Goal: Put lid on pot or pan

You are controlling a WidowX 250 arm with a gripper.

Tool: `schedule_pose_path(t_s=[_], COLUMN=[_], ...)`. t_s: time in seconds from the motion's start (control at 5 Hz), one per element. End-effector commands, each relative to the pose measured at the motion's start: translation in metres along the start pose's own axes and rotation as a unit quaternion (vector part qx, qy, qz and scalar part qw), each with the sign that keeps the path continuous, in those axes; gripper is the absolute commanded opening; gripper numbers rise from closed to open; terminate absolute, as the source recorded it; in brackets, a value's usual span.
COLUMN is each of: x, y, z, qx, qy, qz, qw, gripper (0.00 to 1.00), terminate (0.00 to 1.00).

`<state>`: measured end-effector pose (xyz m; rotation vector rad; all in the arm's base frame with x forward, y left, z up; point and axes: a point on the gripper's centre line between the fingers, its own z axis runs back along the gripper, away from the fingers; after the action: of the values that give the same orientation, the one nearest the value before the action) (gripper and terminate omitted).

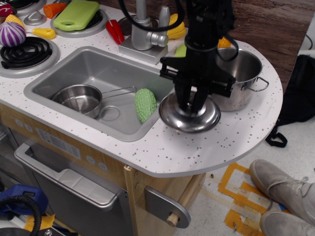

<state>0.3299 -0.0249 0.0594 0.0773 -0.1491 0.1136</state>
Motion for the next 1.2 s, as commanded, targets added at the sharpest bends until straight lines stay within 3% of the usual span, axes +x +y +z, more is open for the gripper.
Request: schedule_pose_path(t_s=[0.0, 0.6, 1.0], x=[0.029, 0.05, 0.075], y=[-0.015, -0.021, -0.022], z=[0.047, 0.068, 0.051], qx=[-0.004, 0.01, -0.014], qy=[-0.065, -0.084, -0.1], qz=[-0.011, -0.028, -0.056], qw=[0.9978, 0.996, 0.9933], gripper=[0.0, 0.0, 0.0], terminate=[0.0, 0.0, 0.0])
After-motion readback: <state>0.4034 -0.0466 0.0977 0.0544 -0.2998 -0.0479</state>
